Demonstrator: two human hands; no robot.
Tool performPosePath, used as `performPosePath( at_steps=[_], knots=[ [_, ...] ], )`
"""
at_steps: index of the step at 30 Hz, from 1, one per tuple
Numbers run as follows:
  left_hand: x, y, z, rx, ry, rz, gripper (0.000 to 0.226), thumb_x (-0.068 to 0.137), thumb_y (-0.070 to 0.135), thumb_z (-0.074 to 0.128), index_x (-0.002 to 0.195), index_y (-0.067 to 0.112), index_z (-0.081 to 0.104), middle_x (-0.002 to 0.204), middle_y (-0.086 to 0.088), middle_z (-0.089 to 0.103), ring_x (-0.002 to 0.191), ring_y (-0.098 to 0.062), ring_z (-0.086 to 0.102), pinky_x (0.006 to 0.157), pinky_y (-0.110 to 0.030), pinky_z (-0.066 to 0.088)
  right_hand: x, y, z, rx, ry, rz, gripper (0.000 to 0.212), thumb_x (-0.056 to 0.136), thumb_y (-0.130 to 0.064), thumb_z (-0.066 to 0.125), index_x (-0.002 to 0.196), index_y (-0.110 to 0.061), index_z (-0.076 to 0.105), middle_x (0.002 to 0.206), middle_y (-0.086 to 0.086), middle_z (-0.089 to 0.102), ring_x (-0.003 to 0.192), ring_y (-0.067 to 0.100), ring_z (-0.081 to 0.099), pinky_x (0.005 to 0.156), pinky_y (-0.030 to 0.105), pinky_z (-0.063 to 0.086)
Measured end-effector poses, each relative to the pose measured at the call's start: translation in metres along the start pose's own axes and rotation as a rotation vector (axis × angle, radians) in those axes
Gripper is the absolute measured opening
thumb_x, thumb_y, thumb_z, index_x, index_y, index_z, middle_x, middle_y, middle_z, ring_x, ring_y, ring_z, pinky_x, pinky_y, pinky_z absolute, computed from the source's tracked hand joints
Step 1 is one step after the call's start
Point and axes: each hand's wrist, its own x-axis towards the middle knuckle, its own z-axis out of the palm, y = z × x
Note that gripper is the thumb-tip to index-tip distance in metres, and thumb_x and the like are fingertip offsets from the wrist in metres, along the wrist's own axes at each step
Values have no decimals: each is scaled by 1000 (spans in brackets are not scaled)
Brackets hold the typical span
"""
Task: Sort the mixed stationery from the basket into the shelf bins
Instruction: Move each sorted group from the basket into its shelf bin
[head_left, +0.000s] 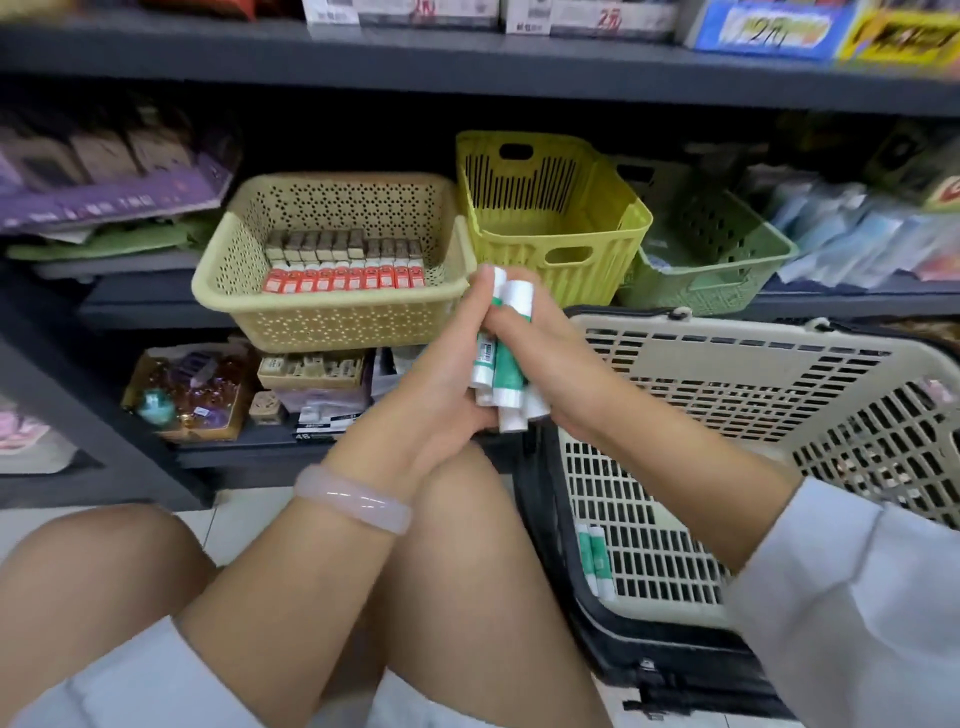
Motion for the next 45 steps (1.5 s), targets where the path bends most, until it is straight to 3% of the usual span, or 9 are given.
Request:
performPosePath(
  at_steps=[2,6,12,18,21,26,32,42,45],
  knots=[
    [-3,7,0,-43,-6,33,45,86,60,43,95,21,65,86,1,70,85,-12,68,76,-35,54,4,-5,7,-229,62,-98,15,97,-24,41,109,-28,50,97,-8,57,92,-1,56,81,19,45],
    [9,19,1,-55,6,174,42,91,41,46,122,13,54,115,-7,65,107,-15,62,93,-35,49,26,-14,5,-599,158,-247,39,103,-21,19,128,-18,48,120,1,50,118,16,41,106,40,28],
    [49,36,-9,-157,-7,179,8,88,14,57,88,20,63,72,1,71,66,-10,69,49,-23,52,72,-25,1,-266,283,-257,45,92,-22,24,123,-12,54,111,0,54,106,7,48,96,24,37],
    [66,48,-10,-246,56,109,20,79,0,60,92,15,59,68,-1,70,57,-12,67,47,-24,52,92,-22,-17,-276,341,-356,40,90,-27,25,110,-11,56,100,1,56,99,13,52,91,31,42],
    [65,52,-9,-301,116,99,24,77,0,63,94,14,56,83,-7,68,59,-16,69,47,-28,53,97,-16,-51,-704,389,-414,32,95,-23,34,113,-13,59,106,-2,57,105,12,51,96,32,37],
    [62,57,-1,-376,186,129,24,78,2,63,97,12,53,98,-12,61,75,-22,66,51,-30,55,88,8,-100,-1466,82,-199,35,95,-33,45,127,-19,50,119,-1,57,120,20,45,112,44,7],
    [54,53,6,-436,263,173,13,83,4,60,91,10,51,96,-13,60,77,-21,64,67,-33,55,66,10,-107,-1426,55,-384,27,96,-18,45,120,-16,56,104,1,62,105,24,52,107,38,15],
    [48,38,10,-422,317,230,13,83,6,62,92,10,53,90,-10,61,77,-20,64,58,-30,54,48,-1,-114,-1190,82,-513,32,94,-21,47,126,-21,54,119,0,53,117,18,44,106,39,21],
    [55,38,15,-421,312,230,14,83,6,61,92,11,52,91,-11,60,78,-21,64,60,-31,55,43,-4,-109,-974,123,-518,26,94,-15,47,117,-15,59,115,0,55,113,14,47,101,28,31]
  ],
)
